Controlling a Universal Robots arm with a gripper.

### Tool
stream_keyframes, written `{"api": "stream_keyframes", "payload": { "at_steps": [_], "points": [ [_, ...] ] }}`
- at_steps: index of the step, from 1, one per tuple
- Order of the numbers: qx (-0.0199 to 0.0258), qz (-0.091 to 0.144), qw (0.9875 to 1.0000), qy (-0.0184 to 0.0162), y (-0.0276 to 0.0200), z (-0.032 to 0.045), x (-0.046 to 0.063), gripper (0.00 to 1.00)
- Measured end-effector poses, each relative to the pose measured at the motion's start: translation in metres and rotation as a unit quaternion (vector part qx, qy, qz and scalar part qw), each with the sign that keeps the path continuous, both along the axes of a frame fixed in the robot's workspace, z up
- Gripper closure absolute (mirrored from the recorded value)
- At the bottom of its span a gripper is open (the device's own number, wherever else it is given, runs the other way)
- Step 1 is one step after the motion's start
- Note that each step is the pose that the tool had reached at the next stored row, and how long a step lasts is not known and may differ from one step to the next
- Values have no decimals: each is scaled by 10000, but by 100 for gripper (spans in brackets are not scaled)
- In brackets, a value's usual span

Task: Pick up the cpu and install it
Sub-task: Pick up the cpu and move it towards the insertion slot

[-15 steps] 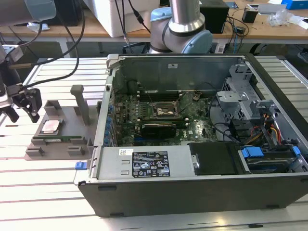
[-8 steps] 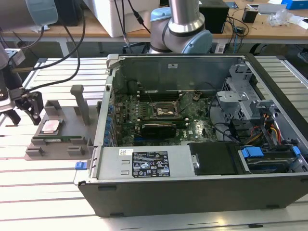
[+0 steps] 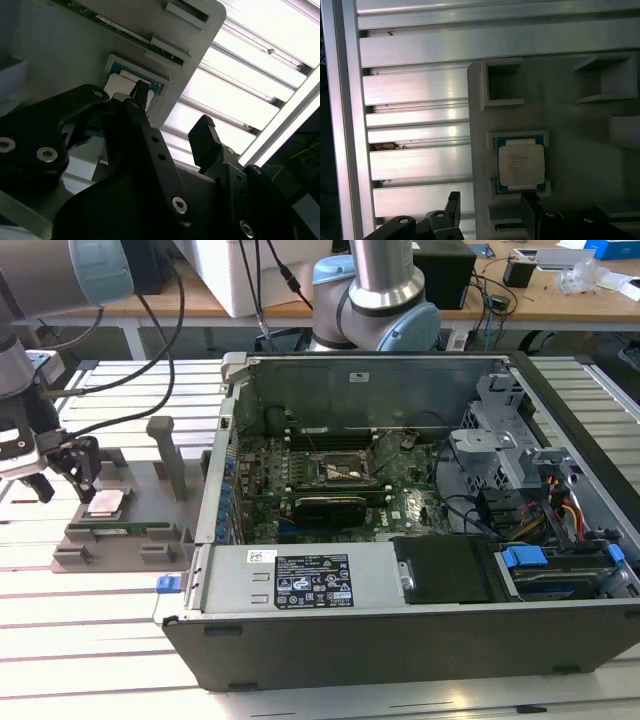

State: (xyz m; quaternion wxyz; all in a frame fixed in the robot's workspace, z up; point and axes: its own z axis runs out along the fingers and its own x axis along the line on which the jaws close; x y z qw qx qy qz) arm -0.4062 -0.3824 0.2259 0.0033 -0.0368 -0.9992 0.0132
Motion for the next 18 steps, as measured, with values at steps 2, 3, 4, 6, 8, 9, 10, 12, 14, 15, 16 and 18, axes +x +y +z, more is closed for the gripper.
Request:
{"api": "stream_keyframes", "payload": {
  "at_steps": [2, 3, 4, 6, 8, 9, 10, 12, 14, 15, 16, 18],
  "points": [
    [-38, 40, 10000, 0, 36, -54, 69, 40],
    [-45, 116, 9999, 1, 43, -80, 86, 40],
    [-45, 194, 9998, 0, 45, -95, 102, 40],
    [-45, 345, 9994, -1, 52, -107, 141, 40],
    [-45, 494, 9988, -1, 61, -117, 189, 40],
    [-45, 558, 9984, -2, 66, -122, 213, 40],
    [-45, 603, 9982, -2, 71, -126, 230, 40],
    [-35, 679, 9977, -3, 100, -148, 263, 40],
    [-3, 697, 9976, -5, 122, -168, 269, 40],
    [14, 698, 9976, -6, 127, -175, 269, 40],
    [33, 699, 9975, -7, 131, -183, 268, 40],
    [79, 699, 9975, -10, 138, -199, 267, 40]
  ]
}}
